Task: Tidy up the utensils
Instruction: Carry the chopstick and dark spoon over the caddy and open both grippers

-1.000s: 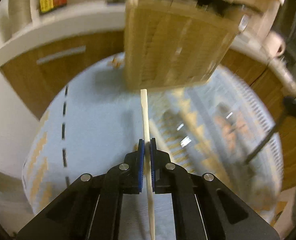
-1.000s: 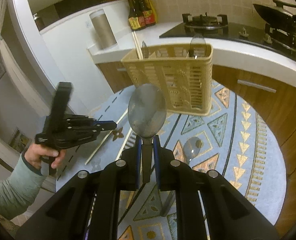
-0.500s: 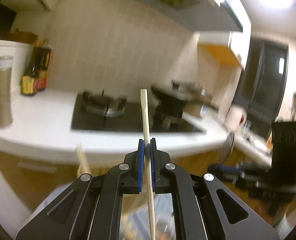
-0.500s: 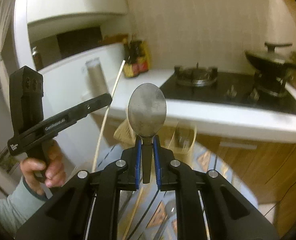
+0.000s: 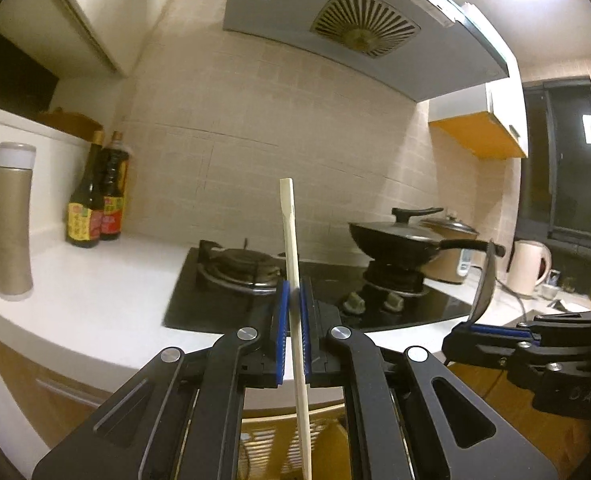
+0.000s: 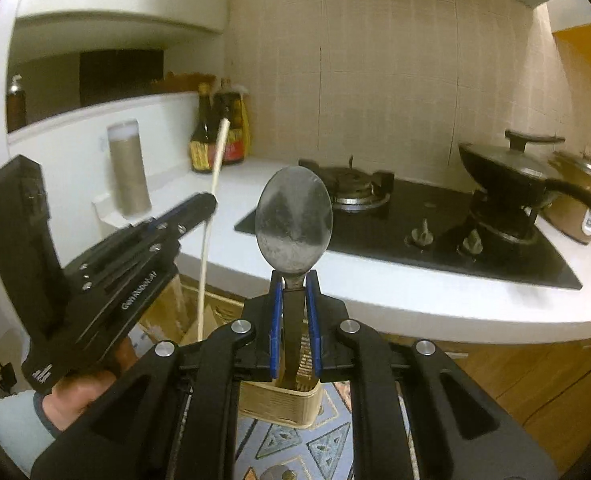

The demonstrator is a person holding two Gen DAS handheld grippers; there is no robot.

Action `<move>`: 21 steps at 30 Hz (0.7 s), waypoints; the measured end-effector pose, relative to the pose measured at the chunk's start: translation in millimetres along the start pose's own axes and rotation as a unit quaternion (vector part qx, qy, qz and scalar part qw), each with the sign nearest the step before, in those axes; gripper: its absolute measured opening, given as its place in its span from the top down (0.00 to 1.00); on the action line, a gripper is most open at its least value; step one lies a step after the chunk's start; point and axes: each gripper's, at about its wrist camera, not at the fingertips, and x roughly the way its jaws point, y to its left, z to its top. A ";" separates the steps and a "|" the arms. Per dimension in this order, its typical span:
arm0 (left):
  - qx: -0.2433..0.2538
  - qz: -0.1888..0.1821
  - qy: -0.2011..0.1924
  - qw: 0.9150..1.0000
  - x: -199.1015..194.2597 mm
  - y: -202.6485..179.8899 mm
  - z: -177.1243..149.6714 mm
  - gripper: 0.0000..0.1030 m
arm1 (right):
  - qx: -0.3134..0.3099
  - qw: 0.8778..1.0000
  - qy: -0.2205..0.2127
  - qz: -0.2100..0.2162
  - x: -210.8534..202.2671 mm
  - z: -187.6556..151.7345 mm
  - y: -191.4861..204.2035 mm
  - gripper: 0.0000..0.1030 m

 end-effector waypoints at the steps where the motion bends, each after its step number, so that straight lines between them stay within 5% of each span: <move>1: 0.006 -0.001 0.003 1.000 1.8 0.8 -3.8 0.96 | 0.001 1.000 0.002 -0.002 4.6 -2.0 -0.6 0.91; 10: 0.012 -0.012 0.019 1.000 -5.3 9.0 -15.6 0.95 | 0.046 0.998 0.038 0.034 21.6 -23.0 -12.9 0.86; 11: 0.012 -0.017 0.026 0.999 -7.3 9.7 -15.3 0.87 | 0.053 0.997 0.043 0.039 20.2 -25.8 -14.4 0.82; 13: 0.009 -0.026 0.042 0.999 -14.2 11.2 -14.7 0.65 | 0.068 0.995 0.048 0.047 16.1 -30.5 -17.8 0.47; 14: 0.007 -0.027 0.047 0.999 -18.9 12.2 -14.0 0.54 | 0.072 0.995 0.047 0.049 12.2 -32.9 -18.3 0.41; 21: -0.003 -0.059 0.111 0.992 -66.7 16.7 -11.6 0.36 | 0.089 0.991 0.078 0.069 -21.6 -61.5 -17.1 0.41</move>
